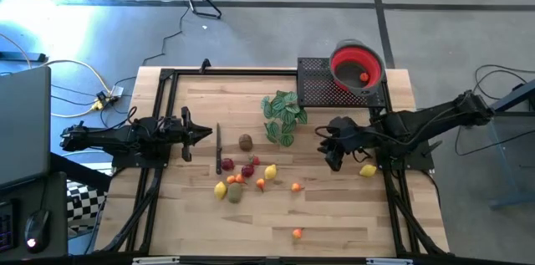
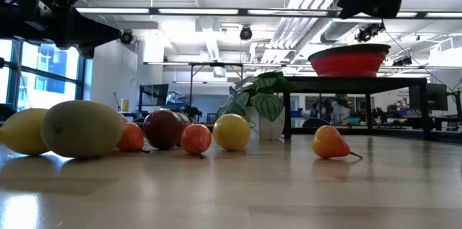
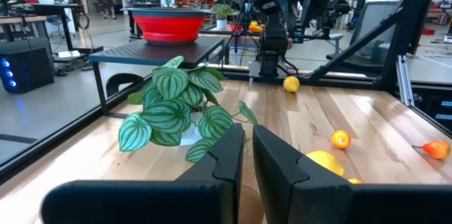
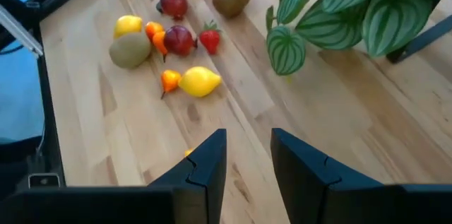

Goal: Pick & Place Fruit
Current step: Put the orange pear into the red colander

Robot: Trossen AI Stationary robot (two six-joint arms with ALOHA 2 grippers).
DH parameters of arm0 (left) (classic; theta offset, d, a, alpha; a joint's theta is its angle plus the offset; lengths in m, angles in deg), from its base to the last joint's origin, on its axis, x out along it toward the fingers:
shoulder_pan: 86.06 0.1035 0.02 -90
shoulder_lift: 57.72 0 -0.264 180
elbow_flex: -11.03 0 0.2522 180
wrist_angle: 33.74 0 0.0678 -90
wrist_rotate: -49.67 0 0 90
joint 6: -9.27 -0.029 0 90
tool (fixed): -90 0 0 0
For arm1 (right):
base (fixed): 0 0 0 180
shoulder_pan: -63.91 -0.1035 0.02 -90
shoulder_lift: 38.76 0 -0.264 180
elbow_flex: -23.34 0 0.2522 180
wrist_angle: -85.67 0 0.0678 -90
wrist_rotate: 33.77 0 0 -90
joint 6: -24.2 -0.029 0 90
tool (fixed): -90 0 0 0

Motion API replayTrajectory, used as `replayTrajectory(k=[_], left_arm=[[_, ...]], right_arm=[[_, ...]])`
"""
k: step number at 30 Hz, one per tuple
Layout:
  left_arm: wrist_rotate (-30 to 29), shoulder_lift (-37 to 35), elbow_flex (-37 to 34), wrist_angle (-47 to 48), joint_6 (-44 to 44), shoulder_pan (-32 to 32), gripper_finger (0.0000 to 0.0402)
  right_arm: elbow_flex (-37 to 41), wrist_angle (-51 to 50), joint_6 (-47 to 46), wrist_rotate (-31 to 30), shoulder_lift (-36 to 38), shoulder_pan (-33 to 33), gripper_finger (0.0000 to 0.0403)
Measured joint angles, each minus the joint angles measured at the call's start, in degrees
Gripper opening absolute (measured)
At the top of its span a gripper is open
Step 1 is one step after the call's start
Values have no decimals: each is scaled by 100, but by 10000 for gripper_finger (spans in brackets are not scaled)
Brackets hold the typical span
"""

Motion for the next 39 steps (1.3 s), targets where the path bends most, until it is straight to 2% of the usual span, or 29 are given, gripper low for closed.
replayTrajectory(k=[19, 23, 27, 31, 39], left_arm=[[0, -1, 0, 0, 0, 0, 33], [0, -1, 0, 0, 0, 0, 33], [-2, -1, 0, 0, -4, 0, 33], [2, 0, 0, -2, 21, 0, 33], [85, 1, 2, -8, 149, 0, 33]], right_arm=[[0, 167, 21, 118, 0, 0, 105], [0, 197, -71, -98, 0, 0, 105], [-2, 239, -686, -719, -129, -117, 105], [-2, 477, -698, -1123, -408, -189, 105], [-2, 688, -685, -1055, -1004, -186, 105]])
